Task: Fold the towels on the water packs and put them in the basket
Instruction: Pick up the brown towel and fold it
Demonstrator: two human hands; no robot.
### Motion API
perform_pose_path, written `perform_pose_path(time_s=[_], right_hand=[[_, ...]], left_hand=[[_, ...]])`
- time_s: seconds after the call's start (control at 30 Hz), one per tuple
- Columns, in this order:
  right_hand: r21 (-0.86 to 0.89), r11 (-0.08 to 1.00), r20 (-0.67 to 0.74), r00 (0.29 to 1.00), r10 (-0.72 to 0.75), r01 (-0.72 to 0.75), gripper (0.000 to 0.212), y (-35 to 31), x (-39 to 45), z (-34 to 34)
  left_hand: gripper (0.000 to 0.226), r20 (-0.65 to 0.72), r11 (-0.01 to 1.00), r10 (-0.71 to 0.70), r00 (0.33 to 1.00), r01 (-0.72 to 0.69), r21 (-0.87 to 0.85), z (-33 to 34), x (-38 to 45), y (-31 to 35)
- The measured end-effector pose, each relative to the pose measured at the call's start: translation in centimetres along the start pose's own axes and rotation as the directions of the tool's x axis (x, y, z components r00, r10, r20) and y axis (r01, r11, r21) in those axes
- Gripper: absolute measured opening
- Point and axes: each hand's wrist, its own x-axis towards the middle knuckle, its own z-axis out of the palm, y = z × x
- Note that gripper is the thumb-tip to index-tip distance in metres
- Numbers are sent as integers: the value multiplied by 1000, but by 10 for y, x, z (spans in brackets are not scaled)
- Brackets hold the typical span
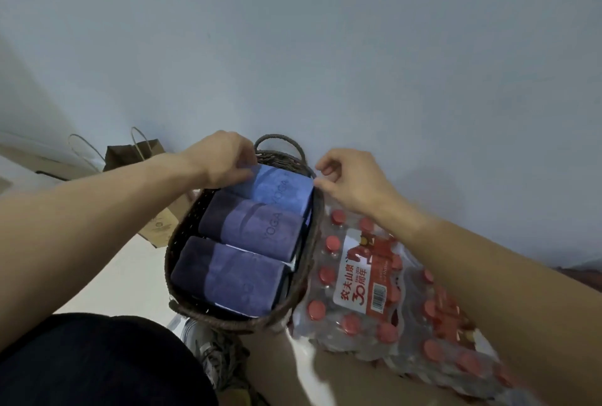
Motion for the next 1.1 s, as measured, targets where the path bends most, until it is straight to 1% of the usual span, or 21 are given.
perform_pose_path(time_s=[0.03, 0.07, 0.1, 0.13, 0.2, 0.27, 0.33, 0.4, 0.5, 0.57, 0.6, 0.63, 0.7, 0.73, 0.77, 0.8, 0.87, 0.93, 1.0, 1.07, 1.1], right_hand=[[42, 999, -23, 999, 34, -34, 14, 12, -11, -16], [53, 996, -2, 998, 66, -66, 12, 25, -23, -35], [30, 995, 58, 993, 98, -100, 12, 41, -38, -56], [-25, 991, 141, 981, 136, -133, 13, 57, -54, -78], [-177, 964, 281, 928, 243, -199, 18, 92, -91, -120], [-289, 917, 314, 878, 362, -275, 23, 126, -132, -156], [-353, 866, 279, 844, 459, -354, 23, 159, -172, -185], [-402, 805, 194, 818, 541, -437, 20, 192, -209, -206], [-360, 723, -48, 786, 616, -589, 25, 236, -257, -218], [-314, 658, -170, 723, 670, -684, 35, 255, -283, -214], [-303, 623, -179, 685, 706, -721, 43, 263, -294, -209], [-294, 588, -157, 645, 748, -753, 53, 272, -304, -203], [-248, 563, -54, 592, 804, -788, 72, 285, -319, -188], [-197, 574, 9, 584, 812, -795, 80, 290, -325, -181], [-149, 586, 57, 585, 809, -796, 83, 294, -329, -174], [-122, 603, 82, 598, 797, -788, 82, 298, -332, -168], [-109, 626, 41, 625, 779, -772, 70, 306, -340, -158], [-62, 634, -58, 637, 769, -771, 43, 310, -347, -148], [-17, 655, -75, 654, 752, -755, 24, 312, -349, -143], [7, 686, -9, 686, 728, -728, 20, 309, -345, -145], [23, 697, 28, 697, 716, -717, 20, 305, -341, -148]], left_hand=[[18, -19, 1000, 2, 1000, -2, -29, -6, 2, 9], [15, -19, 999, 12, 1000, -13, -47, -11, 4, 21], [14, 8, 999, 34, 999, -34, -42, -14, 6, 37], [12, 57, 998, 64, 996, -63, -23, -16, 9, 57], [12, 195, 992, 126, 973, -128, -1, -13, 15, 107], [13, 321, 982, 179, 930, -190, 4, -2, 21, 165], [17, 382, 961, 253, 889, -275, 4, 18, 24, 226], [26, 407, 934, 340, 848, -356, -38, 45, 23, 286], [28, 468, 900, 411, 782, -432, -67, 99, 21, 368], [23, 512, 909, 379, 771, -413, -52, 140, 21, 412], [24, 529, 926, 349, 774, -371, -68, 161, 21, 430], [32, 523, 938, 334, 784, -333, -100, 181, 22, 446], [60, 475, 942, 337, 813, -290, -171, 215, 23, 470], [72, 464, 941, 337, 820, -281, -187, 230, 23, 477], [77, 463, 941, 339, 819, -296, -166, 242, 21, 481], [74, 452, 936, 349, 821, -332, -119, 253, 20, 483], [49, 351, 919, 379, 856, -393, -34, 268, 17, 481], [26, 237, 905, 424, 874, -418, -77, 268, 17, 472], [12, 222, 866, 500, 837, -483, -128, 258, 22, 460], [1, 266, 836, 548, 793, -508, -209, 241, 27, 448], [5, 299, 831, 553, 777, -492, -259, 231, 29, 442]])
